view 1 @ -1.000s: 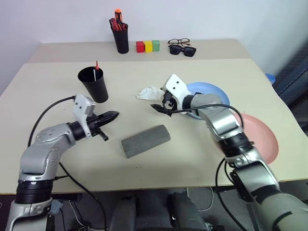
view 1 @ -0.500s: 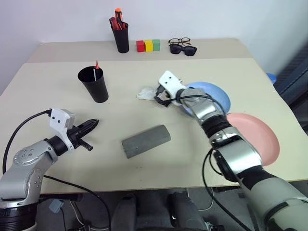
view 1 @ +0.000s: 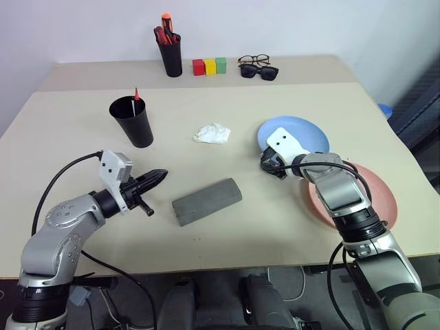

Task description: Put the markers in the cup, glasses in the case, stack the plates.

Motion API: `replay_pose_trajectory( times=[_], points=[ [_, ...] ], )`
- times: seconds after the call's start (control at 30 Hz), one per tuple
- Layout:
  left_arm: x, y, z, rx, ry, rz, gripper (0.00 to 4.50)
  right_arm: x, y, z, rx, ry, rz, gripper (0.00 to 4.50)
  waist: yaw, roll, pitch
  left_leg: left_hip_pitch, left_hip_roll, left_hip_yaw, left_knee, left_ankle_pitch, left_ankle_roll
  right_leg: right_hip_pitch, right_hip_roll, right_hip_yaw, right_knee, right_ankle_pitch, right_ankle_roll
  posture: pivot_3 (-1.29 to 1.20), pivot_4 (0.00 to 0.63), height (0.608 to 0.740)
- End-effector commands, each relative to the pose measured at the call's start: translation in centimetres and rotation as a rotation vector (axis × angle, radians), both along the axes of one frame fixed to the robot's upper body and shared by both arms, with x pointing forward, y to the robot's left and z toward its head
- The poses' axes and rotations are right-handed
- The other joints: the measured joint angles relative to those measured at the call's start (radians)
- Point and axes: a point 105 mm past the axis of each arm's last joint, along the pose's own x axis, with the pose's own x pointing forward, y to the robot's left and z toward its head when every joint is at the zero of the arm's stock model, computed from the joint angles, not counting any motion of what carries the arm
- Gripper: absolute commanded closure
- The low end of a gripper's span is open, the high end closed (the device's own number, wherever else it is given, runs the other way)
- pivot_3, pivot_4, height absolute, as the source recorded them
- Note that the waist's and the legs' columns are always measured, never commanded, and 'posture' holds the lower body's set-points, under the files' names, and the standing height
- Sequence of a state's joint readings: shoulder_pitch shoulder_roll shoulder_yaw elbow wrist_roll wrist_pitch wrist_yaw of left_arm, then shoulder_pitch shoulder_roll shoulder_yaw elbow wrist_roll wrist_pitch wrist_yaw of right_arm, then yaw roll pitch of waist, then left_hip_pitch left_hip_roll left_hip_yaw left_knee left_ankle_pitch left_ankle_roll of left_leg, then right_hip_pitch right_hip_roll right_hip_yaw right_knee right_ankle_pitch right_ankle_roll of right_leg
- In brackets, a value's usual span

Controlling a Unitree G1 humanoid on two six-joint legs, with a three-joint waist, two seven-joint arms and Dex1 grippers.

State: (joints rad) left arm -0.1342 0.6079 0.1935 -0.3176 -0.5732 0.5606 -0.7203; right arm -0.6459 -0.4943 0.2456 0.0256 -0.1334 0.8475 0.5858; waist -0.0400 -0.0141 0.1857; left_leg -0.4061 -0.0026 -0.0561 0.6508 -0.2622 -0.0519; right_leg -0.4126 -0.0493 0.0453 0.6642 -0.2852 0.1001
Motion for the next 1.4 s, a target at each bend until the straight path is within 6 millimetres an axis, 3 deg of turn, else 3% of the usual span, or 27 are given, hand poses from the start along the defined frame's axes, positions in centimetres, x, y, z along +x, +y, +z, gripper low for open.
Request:
replay_pose_trajectory(
  times=[0.03, 0.1, 0.37, 0.5, 0.57, 0.7, 0.87, 0.9, 1.0, 1.13, 1.33, 1.4],
  points=[
    [0.1, -0.7, 0.6, 0.014, -0.038, -0.038, 4.50, -0.2, -0.7, 1.0, 0.003, -0.034, -0.026, 3.38, 0.000, 0.000, 0.000, 0.000, 0.000, 0.000, 0.000, 0.000, 0.000, 0.000, 0.000, 0.000, 0.000, 0.000, 0.000, 0.00, 0.150, 0.740],
    [0.2, -0.9, 0.5, 0.014, -0.037, -0.044, 4.50, -0.4, -0.8, 1.1, 0.000, -0.053, -0.024, 4.44, -0.001, 0.000, 0.000, 0.000, 0.000, 0.000, 0.000, 0.000, 0.000, 0.000, 0.000, 0.000, 0.000, 0.000, 0.000, 0.00, 0.150, 0.740],
    [-0.1, -2.4, -0.1, 0.026, -0.019, -0.115, 4.50, -1.4, 0.2, 5.5, -0.132, -0.352, 0.140, 4.48, 0.000, 0.000, 0.000, 0.000, 0.000, 0.000, 0.000, 0.000, 0.000, 0.000, 0.000, 0.000, 0.000, 0.000, 0.000, 0.00, 0.150, 0.740],
    [-0.4, -4.4, -0.2, 0.058, -0.026, -0.232, 4.50, -4.0, -2.0, 8.0, -0.124, -0.419, 0.131, 4.48, 0.013, 0.000, 0.000, -0.001, 0.000, 0.000, 0.000, 0.000, 0.000, 0.000, 0.000, 0.000, 0.000, 0.000, 0.000, 0.00, 0.150, 0.740],
    [-0.6, -5.7, -0.1, 0.069, -0.025, -0.324, 4.50, -6.2, -3.6, 8.7, -0.121, -0.414, 0.126, 4.48, 0.022, 0.000, 0.000, -0.001, 0.000, -0.001, 0.001, 0.000, 0.000, 0.001, 0.000, -0.001, -0.001, 0.000, 0.000, 0.00, 0.150, 0.740],
    [-0.5, -7.8, -0.4, 0.116, -0.042, -0.471, 4.50, -11.1, -6.5, 7.8, -0.134, -0.292, 0.088, 4.48, 0.045, 0.001, 0.000, -0.001, -0.001, -0.001, 0.002, 0.000, 0.001, 0.005, 0.001, -0.002, -0.005, 0.000, 0.000, 0.00, 0.150, 0.740],
    [0.4, -9.1, -0.2, 0.105, -0.056, -0.541, 4.50, -15.0, -7.6, 5.2, -0.100, -0.101, 0.063, 4.48, 0.037, 0.001, 0.000, 0.001, 0.000, 0.000, 0.002, 0.000, 0.001, 0.007, 0.002, -0.002, -0.004, 0.000, 0.000, 0.00, 0.150, 0.740],
    [0.5, -9.3, -0.3, 0.104, -0.056, -0.551, 4.50, -15.2, -7.6, 4.7, -0.085, -0.081, 0.052, 3.85, 0.030, 0.001, 0.000, 0.002, 0.000, 0.000, 0.002, 0.000, 0.001, 0.007, 0.003, -0.001, -0.004, 0.000, 0.000, 0.00, 0.150, 0.740],
    [0.7, -9.3, -0.5, 0.111, -0.057, -0.562, 4.50, -15.1, -7.9, 4.1, -0.097, -0.074, 0.026, 2.59, 0.021, 0.001, 0.000, 0.004, 0.000, 0.000, 0.002, 0.000, 0.001, 0.008, 0.003, -0.001, -0.003, 0.000, 0.000, 0.00, 0.150, 0.740],
    [0.9, -8.6, -0.6, 0.116, -0.066, -0.525, 4.50, -14.1, -7.4, 4.6, -0.129, -0.129, 0.056, 0.62, 0.023, 0.001, 0.000, 0.004, 0.000, 0.000, 0.002, 0.000, 0.001, 0.008, 0.003, 0.000, -0.003, 0.000, 0.000, 0.00, 0.150, 0.740],
    [1.5, -6.0, -0.8, 0.134, -0.070, -0.389, 4.50, -9.8, -2.0, 5.7, 0.051, -0.235, 0.221, 0.62, 0.018, 0.000, 0.000, 0.008, 0.001, -0.001, 0.001, 0.000, 0.001, 0.009, 0.003, 0.002, -0.002, 0.000, 0.000, 0.00, 0.150, 0.740],
    [2.0, -4.4, -0.8, 0.141, -0.072, -0.294, 4.50, -6.6, 0.3, 5.4, 0.116, -0.256, 0.241, 0.62, 0.015, -0.001, 0.000, 0.008, 0.001, -0.001, 0.000, 0.000, 0.001, 0.009, 0.003, 0.002, -0.002, 0.000, 0.000, 0.00, 0.150, 0.740]
  ],
)
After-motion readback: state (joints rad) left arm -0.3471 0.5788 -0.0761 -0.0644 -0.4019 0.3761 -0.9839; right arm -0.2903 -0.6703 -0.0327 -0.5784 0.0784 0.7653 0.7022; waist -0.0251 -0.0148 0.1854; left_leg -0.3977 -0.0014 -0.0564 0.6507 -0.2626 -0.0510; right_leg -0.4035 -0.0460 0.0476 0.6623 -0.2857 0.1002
